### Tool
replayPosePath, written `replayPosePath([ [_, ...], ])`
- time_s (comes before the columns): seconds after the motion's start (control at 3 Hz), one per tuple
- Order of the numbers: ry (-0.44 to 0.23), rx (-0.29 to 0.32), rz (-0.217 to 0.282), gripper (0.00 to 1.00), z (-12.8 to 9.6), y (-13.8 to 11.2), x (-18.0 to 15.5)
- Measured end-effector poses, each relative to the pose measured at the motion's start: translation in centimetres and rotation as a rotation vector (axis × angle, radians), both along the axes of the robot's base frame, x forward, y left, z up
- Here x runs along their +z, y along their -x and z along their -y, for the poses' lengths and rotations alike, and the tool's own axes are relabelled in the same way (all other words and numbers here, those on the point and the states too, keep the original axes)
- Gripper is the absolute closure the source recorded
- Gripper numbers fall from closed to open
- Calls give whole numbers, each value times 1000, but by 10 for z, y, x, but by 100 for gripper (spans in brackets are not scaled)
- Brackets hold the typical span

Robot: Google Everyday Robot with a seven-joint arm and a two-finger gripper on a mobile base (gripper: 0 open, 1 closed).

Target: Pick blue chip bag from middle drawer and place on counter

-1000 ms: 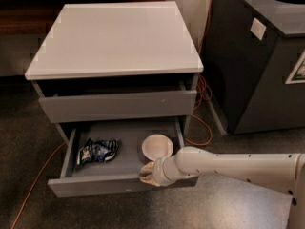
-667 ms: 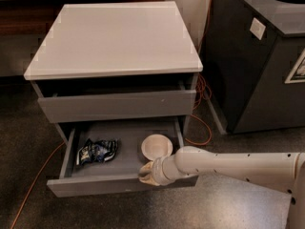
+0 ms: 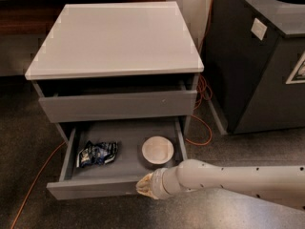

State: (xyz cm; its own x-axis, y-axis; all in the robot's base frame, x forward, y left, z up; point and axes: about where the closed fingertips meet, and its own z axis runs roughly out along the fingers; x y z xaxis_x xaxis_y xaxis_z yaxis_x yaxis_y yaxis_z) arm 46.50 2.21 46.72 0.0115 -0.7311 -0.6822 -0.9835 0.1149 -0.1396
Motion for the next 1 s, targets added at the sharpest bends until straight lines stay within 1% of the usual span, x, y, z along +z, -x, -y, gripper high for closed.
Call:
replayPosePath([
  [0.33,-25,0,7,100,-6,31,8],
  [0.67,-13,3,23,82,-8,34,19],
  [1.0,20,27,27,59,-10,14,31],
])
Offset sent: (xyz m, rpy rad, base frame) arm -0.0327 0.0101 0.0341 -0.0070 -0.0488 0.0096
